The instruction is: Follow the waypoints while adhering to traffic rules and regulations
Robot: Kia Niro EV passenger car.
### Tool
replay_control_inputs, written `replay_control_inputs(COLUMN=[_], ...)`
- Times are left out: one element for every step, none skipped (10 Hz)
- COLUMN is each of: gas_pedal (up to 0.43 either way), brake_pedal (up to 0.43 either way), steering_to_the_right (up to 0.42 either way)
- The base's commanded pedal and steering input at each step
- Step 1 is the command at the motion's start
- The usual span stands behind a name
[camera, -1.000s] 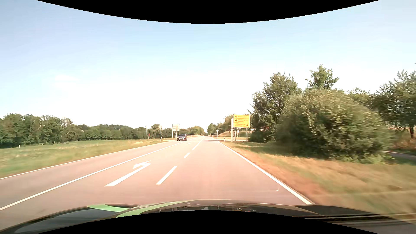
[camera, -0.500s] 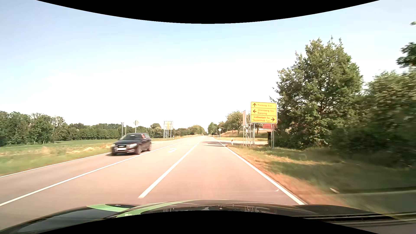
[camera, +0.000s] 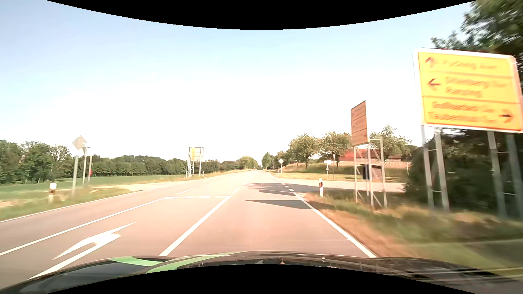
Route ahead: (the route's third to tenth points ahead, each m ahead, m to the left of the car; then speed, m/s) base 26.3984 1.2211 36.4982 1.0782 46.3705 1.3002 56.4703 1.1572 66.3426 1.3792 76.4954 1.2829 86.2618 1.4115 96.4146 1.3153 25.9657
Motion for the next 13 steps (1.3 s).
replay_control_inputs(gas_pedal=[0.260, 0.260, 0.260, 0.260, 0.260, 0.260, 0.248, 0.248, 0.248, 0.248, 0.248, 0.248, 0.248], brake_pedal=[0.000, 0.000, 0.000, 0.000, 0.000, 0.000, 0.000, 0.000, 0.000, 0.000, 0.000, 0.000, 0.000], steering_to_the_right=[0.000, -0.001, 0.000, 0.000, -0.001, 0.000, 0.000, 0.000, -0.001, -0.001, -0.002, -0.002, -0.002])
